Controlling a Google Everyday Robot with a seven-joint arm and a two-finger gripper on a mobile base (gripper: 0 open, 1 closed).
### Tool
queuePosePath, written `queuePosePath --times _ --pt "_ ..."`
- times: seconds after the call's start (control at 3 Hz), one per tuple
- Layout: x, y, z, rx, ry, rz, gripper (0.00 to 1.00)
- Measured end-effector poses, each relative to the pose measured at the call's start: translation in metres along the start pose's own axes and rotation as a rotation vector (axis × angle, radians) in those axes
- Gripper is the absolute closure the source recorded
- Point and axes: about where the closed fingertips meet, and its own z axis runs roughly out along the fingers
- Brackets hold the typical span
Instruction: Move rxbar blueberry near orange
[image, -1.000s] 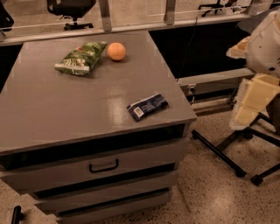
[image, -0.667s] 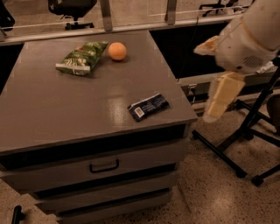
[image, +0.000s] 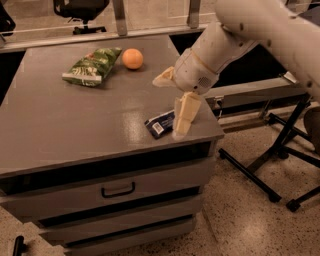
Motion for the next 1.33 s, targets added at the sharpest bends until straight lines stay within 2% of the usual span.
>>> queuePosePath --times 0.33,0.67,1.0,1.33 --pt "0.002 -0.010 0.030 -0.072 -0.035 0.008 0.00" --pt "0.018 -0.019 0.043 -0.075 -0.011 0.041 0.13" --pt "0.040 -0.027 0.039 -0.033 0.015 0.073 0.37" --pt "0.056 -0.030 0.027 0.002 0.009 0.084 0.60"
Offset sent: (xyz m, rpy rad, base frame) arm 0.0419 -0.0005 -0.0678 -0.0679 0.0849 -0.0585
